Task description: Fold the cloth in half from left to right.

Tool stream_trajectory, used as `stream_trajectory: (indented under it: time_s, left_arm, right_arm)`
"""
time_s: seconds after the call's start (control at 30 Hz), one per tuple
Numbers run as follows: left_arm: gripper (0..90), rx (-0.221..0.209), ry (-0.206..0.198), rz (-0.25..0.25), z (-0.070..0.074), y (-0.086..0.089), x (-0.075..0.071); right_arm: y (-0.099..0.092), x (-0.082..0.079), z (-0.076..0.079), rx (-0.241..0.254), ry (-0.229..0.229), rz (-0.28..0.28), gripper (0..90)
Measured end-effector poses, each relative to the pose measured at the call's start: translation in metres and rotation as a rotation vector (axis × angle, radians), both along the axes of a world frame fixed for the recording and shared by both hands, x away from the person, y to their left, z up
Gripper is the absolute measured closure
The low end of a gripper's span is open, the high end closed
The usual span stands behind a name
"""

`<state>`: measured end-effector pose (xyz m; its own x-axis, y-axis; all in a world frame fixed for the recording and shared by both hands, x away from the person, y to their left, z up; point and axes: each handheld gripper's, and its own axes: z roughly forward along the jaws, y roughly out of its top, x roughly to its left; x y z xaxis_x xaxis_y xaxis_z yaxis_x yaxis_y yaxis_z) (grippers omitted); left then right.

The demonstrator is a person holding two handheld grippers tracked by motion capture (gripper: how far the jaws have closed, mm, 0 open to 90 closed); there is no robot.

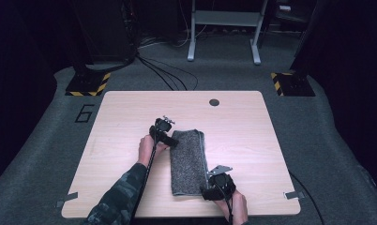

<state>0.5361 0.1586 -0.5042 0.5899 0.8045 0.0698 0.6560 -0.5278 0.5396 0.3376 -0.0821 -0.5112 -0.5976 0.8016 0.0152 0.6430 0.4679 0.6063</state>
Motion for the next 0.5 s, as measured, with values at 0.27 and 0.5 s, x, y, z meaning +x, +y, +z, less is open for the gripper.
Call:
stream_trajectory:
  time_s: [0.27, 0.5]
  left_arm:
    - [15.2, -0.021, -0.003, -0.035, -0.0015, -0.0033, 0.0052]
    - [14.5, -0.091, 0.005, -0.03, 0.0009, 0.0039, 0.0046]
  right_arm:
    - [0.0061, -0.0037, -0.0004, 0.008, 0.006, -0.003, 28.1]
    - [0.0007, 0.0004, 0.0016, 0.02, 0.016, 0.018, 27.4]
